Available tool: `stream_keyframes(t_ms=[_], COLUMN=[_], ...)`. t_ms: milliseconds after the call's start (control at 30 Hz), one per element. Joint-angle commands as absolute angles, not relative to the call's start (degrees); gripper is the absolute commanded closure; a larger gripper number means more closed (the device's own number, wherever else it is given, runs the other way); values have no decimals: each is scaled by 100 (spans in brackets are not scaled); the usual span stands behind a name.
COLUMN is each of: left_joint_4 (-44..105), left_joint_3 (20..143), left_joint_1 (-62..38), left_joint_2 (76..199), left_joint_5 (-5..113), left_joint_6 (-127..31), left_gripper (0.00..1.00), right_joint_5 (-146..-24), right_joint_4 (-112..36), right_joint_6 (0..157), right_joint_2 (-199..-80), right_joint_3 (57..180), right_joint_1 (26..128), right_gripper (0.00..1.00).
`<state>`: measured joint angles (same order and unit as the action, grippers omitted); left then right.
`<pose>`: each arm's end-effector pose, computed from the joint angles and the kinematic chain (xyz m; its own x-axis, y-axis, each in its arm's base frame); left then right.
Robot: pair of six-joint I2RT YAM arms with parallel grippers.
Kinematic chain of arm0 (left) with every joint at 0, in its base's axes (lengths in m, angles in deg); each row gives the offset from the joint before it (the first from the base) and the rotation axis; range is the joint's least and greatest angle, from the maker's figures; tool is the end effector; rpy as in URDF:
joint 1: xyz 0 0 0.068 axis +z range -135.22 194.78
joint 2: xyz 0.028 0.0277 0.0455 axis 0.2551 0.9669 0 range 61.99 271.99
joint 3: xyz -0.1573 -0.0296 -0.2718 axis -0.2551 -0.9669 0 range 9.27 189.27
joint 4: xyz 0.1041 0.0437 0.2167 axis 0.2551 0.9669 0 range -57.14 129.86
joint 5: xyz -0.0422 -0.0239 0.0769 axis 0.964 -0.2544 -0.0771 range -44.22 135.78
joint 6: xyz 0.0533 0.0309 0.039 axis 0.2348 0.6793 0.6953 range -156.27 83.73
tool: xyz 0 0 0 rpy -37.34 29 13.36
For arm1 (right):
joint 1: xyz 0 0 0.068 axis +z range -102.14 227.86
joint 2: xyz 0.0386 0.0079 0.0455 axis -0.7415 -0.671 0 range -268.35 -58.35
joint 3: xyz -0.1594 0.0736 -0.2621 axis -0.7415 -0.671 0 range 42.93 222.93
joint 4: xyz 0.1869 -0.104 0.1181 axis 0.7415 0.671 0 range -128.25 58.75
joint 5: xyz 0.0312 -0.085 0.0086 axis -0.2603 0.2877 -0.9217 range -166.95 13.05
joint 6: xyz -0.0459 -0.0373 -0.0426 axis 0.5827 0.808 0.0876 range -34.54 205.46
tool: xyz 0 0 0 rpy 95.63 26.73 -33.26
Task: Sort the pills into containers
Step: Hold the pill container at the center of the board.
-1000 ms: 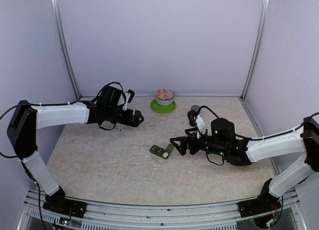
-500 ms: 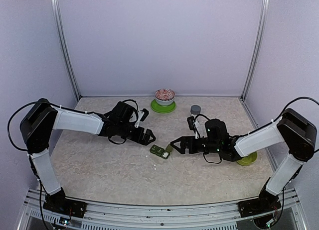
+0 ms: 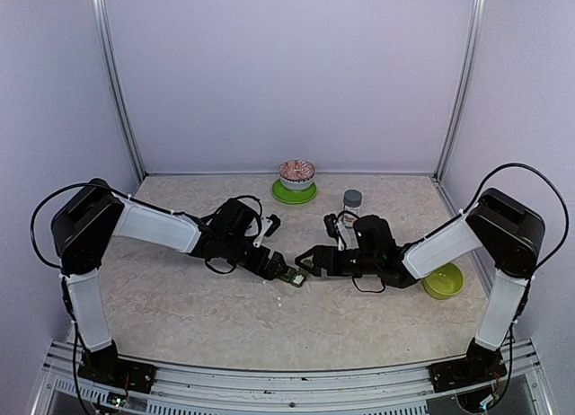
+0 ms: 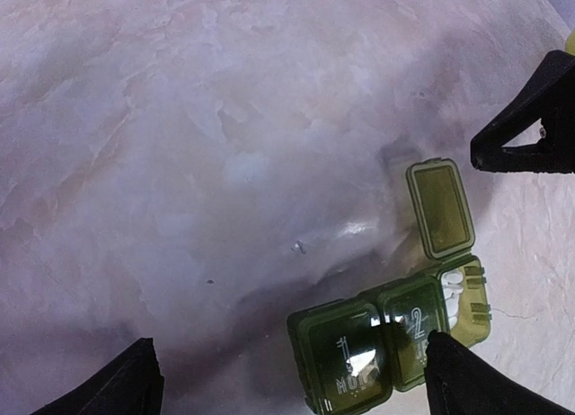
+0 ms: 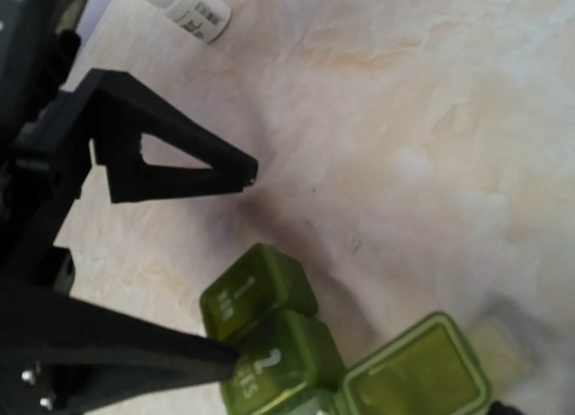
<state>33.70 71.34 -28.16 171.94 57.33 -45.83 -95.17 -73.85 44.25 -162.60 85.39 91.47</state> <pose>0.2917 -0.2878 0.1748 -0.6695 0.4005 -0.6256 0.6621 0.7036 -0.2581 0.2577 0.2716 0.1825 -0.8058 0.0966 -0.5842 -0.4353 0.5723 0.6950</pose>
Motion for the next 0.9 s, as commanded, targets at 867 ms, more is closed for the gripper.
stream_keyframes(t_ms=[867], left_joint_4=[3137], left_joint_3=[7084], left_joint_1=[-2831], left_joint_2=[17592], left_joint_5=[6133], left_joint_6=[-4584], left_gripper=[30], right_joint_5=[-9521], right_joint_4=[-7540], right_joint_6=[3920], right_joint_2=[-16855], right_joint_3=[8930], right_joint_1=[9066], right_gripper=[5])
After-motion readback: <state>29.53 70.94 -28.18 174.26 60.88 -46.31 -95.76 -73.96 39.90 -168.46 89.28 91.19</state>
